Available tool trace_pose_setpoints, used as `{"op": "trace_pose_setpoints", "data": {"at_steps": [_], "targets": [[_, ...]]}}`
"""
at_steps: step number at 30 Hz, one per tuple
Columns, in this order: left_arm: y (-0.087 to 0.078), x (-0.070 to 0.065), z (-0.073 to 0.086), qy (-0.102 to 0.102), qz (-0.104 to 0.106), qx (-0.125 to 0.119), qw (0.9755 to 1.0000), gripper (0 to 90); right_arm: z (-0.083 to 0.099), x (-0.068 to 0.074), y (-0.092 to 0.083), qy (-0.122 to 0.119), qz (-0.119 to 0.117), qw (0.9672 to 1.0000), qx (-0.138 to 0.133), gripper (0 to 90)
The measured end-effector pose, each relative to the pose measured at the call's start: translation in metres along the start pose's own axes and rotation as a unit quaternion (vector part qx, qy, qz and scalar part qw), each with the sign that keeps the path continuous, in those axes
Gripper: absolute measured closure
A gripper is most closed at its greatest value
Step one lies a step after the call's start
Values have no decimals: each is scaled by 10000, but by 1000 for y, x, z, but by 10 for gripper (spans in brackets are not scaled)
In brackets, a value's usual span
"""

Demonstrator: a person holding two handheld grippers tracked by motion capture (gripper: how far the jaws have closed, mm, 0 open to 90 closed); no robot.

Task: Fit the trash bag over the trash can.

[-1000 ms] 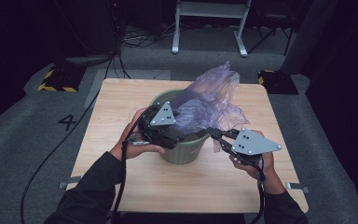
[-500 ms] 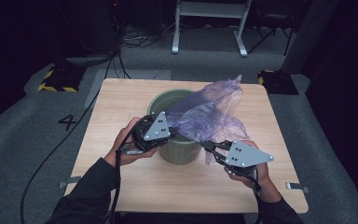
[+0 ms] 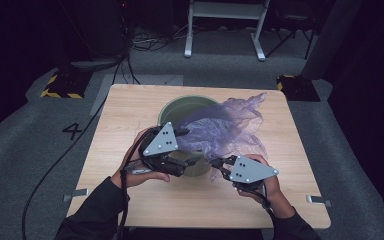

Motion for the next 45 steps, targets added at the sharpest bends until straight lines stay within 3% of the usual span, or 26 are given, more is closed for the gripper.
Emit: {"op": "trace_pose_setpoints", "data": {"at_steps": [1, 2, 7, 10, 19, 24, 27, 31, 35, 37, 39, 41, 45], "targets": [[2, 1, 1, 13, -12, 32, 10000, 289, 0, 1, 0, -12, -25, 10000, -2, 889], [3, 3, 2, 25, -39, 67, 10000, 401, 1, 1, 0, -21, -25, 10000, -4, 883], [8, 12, 13, 175, -137, 329, 9992, 781, 3, 2, -4, 24, 11, 10000, -61, 821], [10, 18, 20, 166, -160, 415, 9989, 896, 5, 2, -10, 95, 33, 9999, -132, 736], [10, 31, 32, -2, -218, 477, 9986, 899, 7, -2, -36, 285, 273, 9986, -365, 521], [10, 35, 38, -96, -230, 497, 9985, 898, 11, -17, -60, 604, 681, 9943, -551, 393], [9, 37, 40, -120, -235, 499, 9984, 898, 18, -31, -71, 789, 1068, 9901, -462, 294], [10, 37, 43, -175, -230, 508, 9983, 898, 25, -35, -75, 812, 1098, 9901, -324, 234], [10, 39, 45, -232, -214, 489, 9983, 898, 37, -40, -70, 865, 1188, 9891, -74, 262], [9, 39, 46, -235, -225, 492, 9983, 897, 46, -46, -66, 1085, 1084, 9882, -47, 311], [9, 40, 47, -268, -229, 464, 9983, 888, 53, -50, -63, 1280, 934, 9873, -73, 467], [8, 40, 47, -279, -209, 442, 9984, 872, 56, -50, -60, 1373, 716, 9879, -124, 548], [6, 41, 47, -348, -235, 356, 9985, 781, 52, -45, -57, 1385, 432, 9889, -309, 776]]}}
Point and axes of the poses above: each handheld gripper's, and its own axes: y roughly forward along the jaws, z roughly out of its underside, x roughly to its left, the point moved 9 cm from there along y, roughly forward along the jaws, and after that the axes turned 3 degrees about -z, right-handed, at the moved point
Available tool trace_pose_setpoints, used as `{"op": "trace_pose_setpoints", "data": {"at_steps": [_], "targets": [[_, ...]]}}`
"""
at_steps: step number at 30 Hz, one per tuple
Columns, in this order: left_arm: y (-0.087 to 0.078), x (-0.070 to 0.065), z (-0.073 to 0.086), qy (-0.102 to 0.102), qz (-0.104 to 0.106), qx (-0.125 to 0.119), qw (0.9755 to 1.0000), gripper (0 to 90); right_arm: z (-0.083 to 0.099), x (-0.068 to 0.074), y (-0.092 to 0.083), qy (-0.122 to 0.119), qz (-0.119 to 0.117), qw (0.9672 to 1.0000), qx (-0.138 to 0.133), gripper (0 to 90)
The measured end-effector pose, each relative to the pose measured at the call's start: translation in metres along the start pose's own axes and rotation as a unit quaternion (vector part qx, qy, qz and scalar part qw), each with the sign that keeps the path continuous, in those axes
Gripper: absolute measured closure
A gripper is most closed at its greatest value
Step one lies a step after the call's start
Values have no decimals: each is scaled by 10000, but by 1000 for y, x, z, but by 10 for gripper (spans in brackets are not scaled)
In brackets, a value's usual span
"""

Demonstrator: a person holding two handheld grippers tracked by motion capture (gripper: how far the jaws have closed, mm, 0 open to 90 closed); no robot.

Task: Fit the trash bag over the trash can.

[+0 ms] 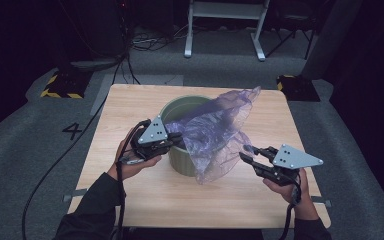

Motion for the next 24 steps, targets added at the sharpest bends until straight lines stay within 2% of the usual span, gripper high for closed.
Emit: {"op": "trace_pose_setpoints", "data": {"at_steps": [3, 5, 8, 9, 13, 15, 19, 24], "targets": [[-3, 2, -2, -166, -58, -79, 9998, 607, -3, 5, 1, -123, -87, 9999, -65, 861], [-5, 1, -4, -246, -69, -166, 9995, 469, -5, 7, 2, -165, -90, 9998, -88, 885], [-11, -1, -7, -441, 24, -284, 9986, 275, -7, 7, 3, -205, -27, 9997, -112, 895], [-13, -1, -9, -472, 22, -343, 9983, 248, -8, 7, 3, -213, -21, 9997, -120, 897], [-23, -5, -16, -513, 83, -570, 9970, 191, -10, 6, 4, -284, 77, 9995, -128, 897], [-28, -11, -23, -470, 159, -699, 9963, 168, -11, 7, 5, -324, 90, 9994, -118, 897], [-31, -29, -34, -257, 256, -806, 9961, 157, -12, 9, 8, -399, 106, 9991, -80, 897], [-23, -54, -45, -20, 396, -789, 9961, 156, -10, 12, 11, -447, 94, 9990, -20, 896]]}}
Point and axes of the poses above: each handheld gripper's, and its own axes: y roughly forward along the jaws, z roughly out of its underside, x roughly to its left, the point moved 9 cm from there along y, roughly forward along the jaws, and after that the axes turned 3 degrees about -z, right-handed, at the moved point
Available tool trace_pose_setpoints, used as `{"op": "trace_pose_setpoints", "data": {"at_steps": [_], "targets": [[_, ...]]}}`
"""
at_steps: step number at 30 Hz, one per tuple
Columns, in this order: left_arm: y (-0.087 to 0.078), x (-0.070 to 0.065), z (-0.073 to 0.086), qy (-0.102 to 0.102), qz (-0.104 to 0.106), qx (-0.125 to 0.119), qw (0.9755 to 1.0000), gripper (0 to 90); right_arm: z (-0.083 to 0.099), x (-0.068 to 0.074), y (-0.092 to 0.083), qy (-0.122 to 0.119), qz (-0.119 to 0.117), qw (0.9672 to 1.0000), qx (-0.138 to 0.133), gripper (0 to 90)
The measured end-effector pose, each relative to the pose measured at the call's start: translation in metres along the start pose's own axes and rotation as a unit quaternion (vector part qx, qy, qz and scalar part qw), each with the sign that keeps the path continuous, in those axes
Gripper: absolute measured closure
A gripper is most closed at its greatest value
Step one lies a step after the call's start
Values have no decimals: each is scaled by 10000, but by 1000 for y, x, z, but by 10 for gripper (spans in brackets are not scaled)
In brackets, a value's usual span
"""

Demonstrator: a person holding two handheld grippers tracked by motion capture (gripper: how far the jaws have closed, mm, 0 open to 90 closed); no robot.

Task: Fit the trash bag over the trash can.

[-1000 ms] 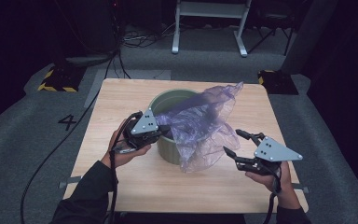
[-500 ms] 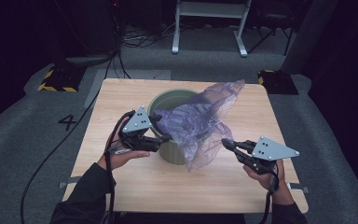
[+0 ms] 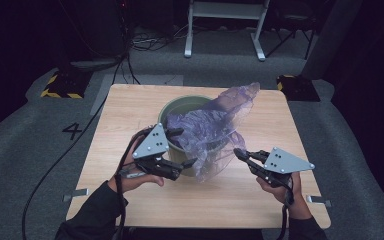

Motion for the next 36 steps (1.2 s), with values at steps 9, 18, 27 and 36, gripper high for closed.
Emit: {"op": "trace_pose_setpoints", "data": {"at_steps": [9, 18, 27, 36], "targets": [[16, -4, 6, 217, -294, 375, 9986, 571, 4, 7, -2, -17, -94, 10000, -9, 893], [-1, 2, 26, 356, -254, 445, 9981, 896, 14, 11, -2, 167, -161, 9997, 26, 888], [-14, 11, 53, 69, -398, 408, 9984, 897, 28, 10, 3, 383, -140, 9990, 155, 831], [-13, 14, 75, -155, -509, 318, 9981, 898, 44, 5, 4, 517, 25, 9980, 364, 553]]}}
Point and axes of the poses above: each handheld gripper's, and its own axes: y roughly forward along the jaws, z roughly out of its underside, x roughly to its left, the point moved 9 cm from there along y, roughly forward along the jaws, and after that the axes turned 3 degrees about -z, right-handed, at the moved point
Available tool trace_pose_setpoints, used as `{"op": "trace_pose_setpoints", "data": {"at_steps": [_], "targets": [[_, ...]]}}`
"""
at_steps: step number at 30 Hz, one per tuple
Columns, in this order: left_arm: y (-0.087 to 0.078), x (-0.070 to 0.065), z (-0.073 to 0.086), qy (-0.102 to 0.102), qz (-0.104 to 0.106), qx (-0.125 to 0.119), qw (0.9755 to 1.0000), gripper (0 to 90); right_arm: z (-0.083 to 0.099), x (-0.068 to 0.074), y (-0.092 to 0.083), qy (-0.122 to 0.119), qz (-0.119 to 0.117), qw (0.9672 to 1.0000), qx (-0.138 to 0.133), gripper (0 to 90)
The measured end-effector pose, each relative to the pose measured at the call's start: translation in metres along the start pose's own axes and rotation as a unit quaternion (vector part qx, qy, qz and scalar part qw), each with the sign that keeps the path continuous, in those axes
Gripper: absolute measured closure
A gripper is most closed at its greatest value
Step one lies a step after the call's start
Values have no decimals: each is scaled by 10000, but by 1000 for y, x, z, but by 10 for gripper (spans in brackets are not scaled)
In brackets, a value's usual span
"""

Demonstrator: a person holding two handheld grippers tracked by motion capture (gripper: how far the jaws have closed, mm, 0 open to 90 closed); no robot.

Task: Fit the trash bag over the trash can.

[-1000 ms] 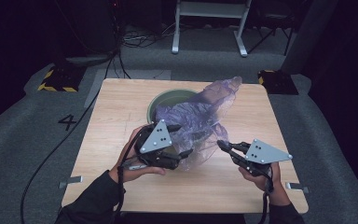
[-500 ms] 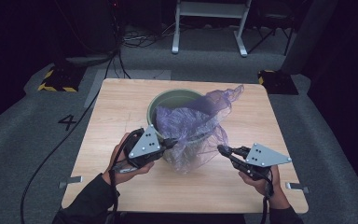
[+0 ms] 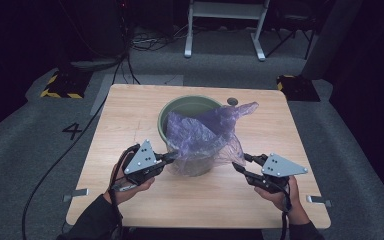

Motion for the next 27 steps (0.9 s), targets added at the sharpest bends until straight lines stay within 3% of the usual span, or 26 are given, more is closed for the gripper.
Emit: {"op": "trace_pose_setpoints", "data": {"at_steps": [4, 7, 12, 14, 17, 20, 24, 27], "targets": [[3, 1, 7, -27, -8, 36, 10000, 898, 4, -5, -4, 173, 61, 9998, 13, 371], [3, 3, 8, -75, 18, 23, 10000, 898, 10, -10, -9, 285, 140, 9994, 108, 287], [4, 3, 11, -57, 17, 41, 10000, 898, 23, -16, -18, 496, 155, 9984, 203, 254], [5, 4, 12, -85, 32, 50, 9999, 897, 22, -19, -23, 572, 130, 9982, 112, 254], [7, 4, 14, -118, 61, 60, 9999, 898, 8, -24, -32, 675, 187, 9975, -104, 258], [9, 5, 15, -118, 46, 87, 9999, 897, -13, -26, -33, 588, 184, 9977, -271, 262], [10, 6, 16, -116, 28, 72, 9999, 897, -39, -22, -25, 428, 207, 9985, -258, 273], [11, 7, 18, -125, 12, 107, 9999, 896, -57, -15, -15, 340, 94, 9990, -282, 275]]}}
Point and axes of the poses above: each handheld gripper's, and its own axes: y roughly forward along the jaws, z roughly out of its underside, x roughly to its left, the point moved 9 cm from there along y, roughly forward along the jaws, and after that the axes turned 3 degrees about -z, right-handed, at the moved point
